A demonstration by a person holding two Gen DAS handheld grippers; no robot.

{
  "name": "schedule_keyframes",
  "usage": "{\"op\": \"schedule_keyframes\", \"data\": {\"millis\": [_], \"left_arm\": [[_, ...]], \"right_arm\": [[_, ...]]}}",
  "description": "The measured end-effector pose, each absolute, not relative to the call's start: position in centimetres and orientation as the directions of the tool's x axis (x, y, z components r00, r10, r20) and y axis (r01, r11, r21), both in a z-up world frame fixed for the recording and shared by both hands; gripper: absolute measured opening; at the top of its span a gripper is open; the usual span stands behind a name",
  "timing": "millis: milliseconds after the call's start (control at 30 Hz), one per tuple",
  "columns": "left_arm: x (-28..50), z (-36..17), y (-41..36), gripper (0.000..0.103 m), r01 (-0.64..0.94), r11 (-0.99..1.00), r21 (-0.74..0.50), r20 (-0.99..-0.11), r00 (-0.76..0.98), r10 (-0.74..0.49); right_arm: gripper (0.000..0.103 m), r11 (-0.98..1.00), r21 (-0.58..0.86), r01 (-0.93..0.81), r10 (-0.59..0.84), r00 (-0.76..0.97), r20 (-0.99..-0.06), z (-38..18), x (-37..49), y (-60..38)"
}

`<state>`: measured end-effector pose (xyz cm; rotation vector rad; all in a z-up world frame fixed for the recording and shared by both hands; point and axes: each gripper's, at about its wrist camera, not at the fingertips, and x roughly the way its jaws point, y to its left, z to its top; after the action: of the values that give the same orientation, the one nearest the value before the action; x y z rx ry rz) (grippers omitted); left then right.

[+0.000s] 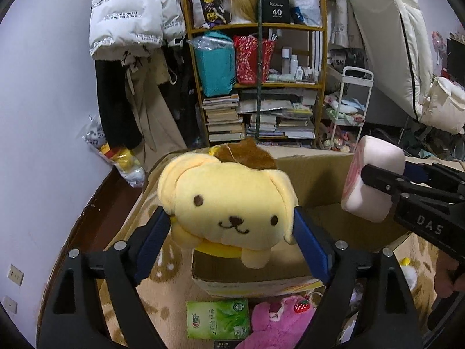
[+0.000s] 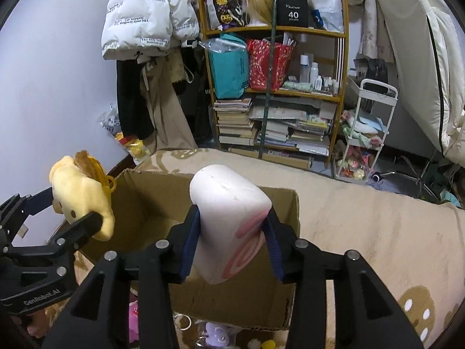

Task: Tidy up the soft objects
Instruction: 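Open both tools to drop the dog and cushion into the box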

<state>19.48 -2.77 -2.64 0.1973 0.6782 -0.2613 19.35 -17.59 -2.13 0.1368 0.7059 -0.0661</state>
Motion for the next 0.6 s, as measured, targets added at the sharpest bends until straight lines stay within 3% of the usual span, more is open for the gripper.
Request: {"op": "schedule_keyframes", "data": {"millis": [133,167,233,367,433,500,600], "left_arm": [[19.3,-2.9,-2.6,0.084,0.299,0.950,0.088,-0.653,0.738,-0.171],[19.1,-2.9,-2.7,0.084,0.299,0.949,0.096,-0.651,0.741,-0.168],[18.9,-2.8,-2.6,0.085,0.301,0.947,0.110,-0.652,0.741,-0.160],[18.1,-2.5,-2.4,0.086,0.294,0.947,0.125,-0.656,0.741,-0.144],[17.5,-2.2,-2.3,0.087,0.295,0.947,0.129,-0.658,0.739,-0.141],[16.9,-1.9,-2.2,0.095,0.297,0.945,0.138,-0.655,0.743,-0.138],[15.6,-1.4,-1.8,0.096,0.290,0.944,0.156,-0.644,0.755,-0.125]], "right_arm": [[0.051,0.988,0.110,0.111,-0.009,0.743,-0.669,-2.3,19.1,-17.6],[0.054,0.988,0.114,0.105,-0.001,0.741,-0.672,-2.3,19.1,-17.6],[0.071,0.988,0.113,0.101,-0.003,0.756,-0.655,-1.9,18.6,-17.4],[0.078,0.993,0.083,0.086,-0.013,0.765,-0.644,-1.1,17.9,-16.6],[0.091,0.994,0.069,0.085,-0.021,0.765,-0.643,-0.7,17.6,-16.3],[0.096,0.994,0.068,0.088,-0.026,0.776,-0.630,-0.3,16.9,-16.2],[0.098,0.994,0.065,0.091,-0.031,0.779,-0.626,0.3,15.8,-16.0]]}}
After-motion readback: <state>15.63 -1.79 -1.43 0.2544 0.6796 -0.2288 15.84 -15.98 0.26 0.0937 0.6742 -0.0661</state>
